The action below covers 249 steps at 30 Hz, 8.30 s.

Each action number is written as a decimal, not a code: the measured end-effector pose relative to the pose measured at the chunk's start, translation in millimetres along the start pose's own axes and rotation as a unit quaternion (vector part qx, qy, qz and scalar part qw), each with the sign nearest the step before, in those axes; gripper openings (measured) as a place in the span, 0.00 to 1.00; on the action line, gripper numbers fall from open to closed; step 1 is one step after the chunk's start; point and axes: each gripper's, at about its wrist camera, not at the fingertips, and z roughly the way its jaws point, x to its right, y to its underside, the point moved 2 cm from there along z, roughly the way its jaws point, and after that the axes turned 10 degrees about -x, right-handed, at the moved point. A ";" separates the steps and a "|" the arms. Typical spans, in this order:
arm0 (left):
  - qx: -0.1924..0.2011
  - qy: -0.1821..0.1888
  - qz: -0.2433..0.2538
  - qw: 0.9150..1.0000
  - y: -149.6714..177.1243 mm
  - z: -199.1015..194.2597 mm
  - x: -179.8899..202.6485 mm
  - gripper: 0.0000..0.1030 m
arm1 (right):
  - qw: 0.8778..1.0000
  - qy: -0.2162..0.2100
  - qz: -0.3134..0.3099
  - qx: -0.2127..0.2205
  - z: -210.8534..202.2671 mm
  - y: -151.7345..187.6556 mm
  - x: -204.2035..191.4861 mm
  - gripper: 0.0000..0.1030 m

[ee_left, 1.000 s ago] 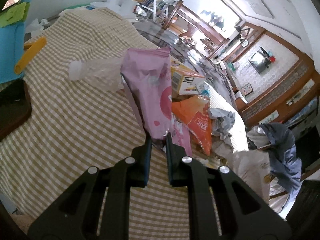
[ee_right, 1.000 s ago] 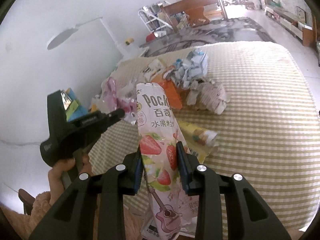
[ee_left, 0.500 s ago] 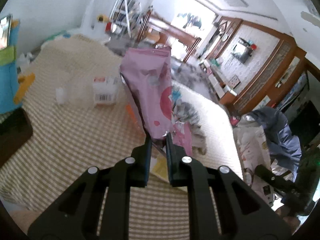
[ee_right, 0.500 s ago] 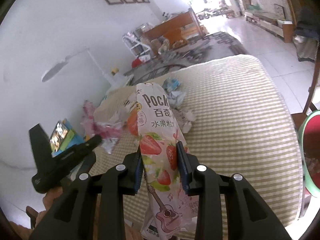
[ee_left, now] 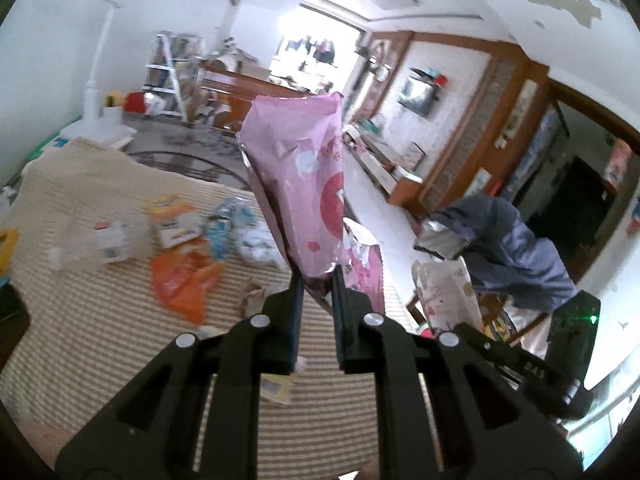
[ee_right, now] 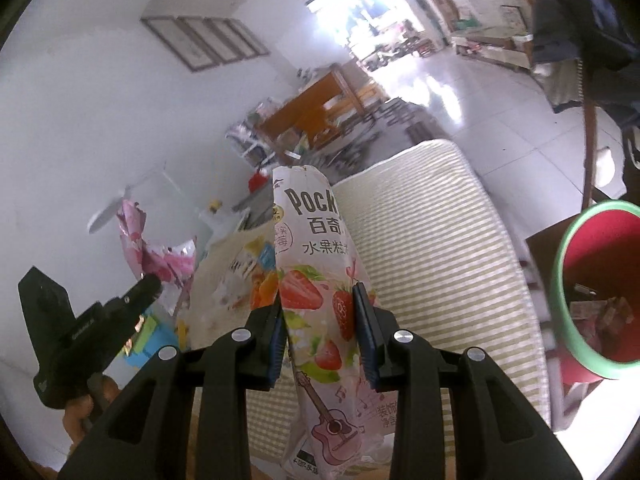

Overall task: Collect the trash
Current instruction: 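Carry the Pocky wrapper toward the red bucket while the left tool carries the pink wrapper, then open both tools over the red bucket to drop both wrappers, then move both tools back over the trash on the bed cover, then grasp the clear plastic bottle with the left tool while the right tool approaches the yellow box, then grasp the yellow tube box with the right tool and lift it, then carry the yellow box to the red bucket while the left tool carries the bottle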

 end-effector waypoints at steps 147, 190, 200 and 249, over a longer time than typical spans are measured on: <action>-0.126 -0.124 -0.218 0.960 42.9 57.8 -195.3 0.79 | 0.928 0.086 -0.203 -0.301 156.0 68.1 -86.6 0.31; -0.143 -0.135 -0.225 0.954 38.5 84.3 -202.6 0.54 | 0.909 0.076 -0.261 -0.316 221.4 76.4 -110.4 0.29; -0.146 -0.133 -0.218 0.956 37.8 86.0 -200.4 0.54 | 0.904 0.071 -0.263 -0.330 228.5 92.5 -114.1 0.32; -0.126 -0.031 -0.039 0.991 23.2 62.5 -39.8 0.55 | 0.999 0.030 0.021 0.026 -6.3 -10.8 16.9 0.31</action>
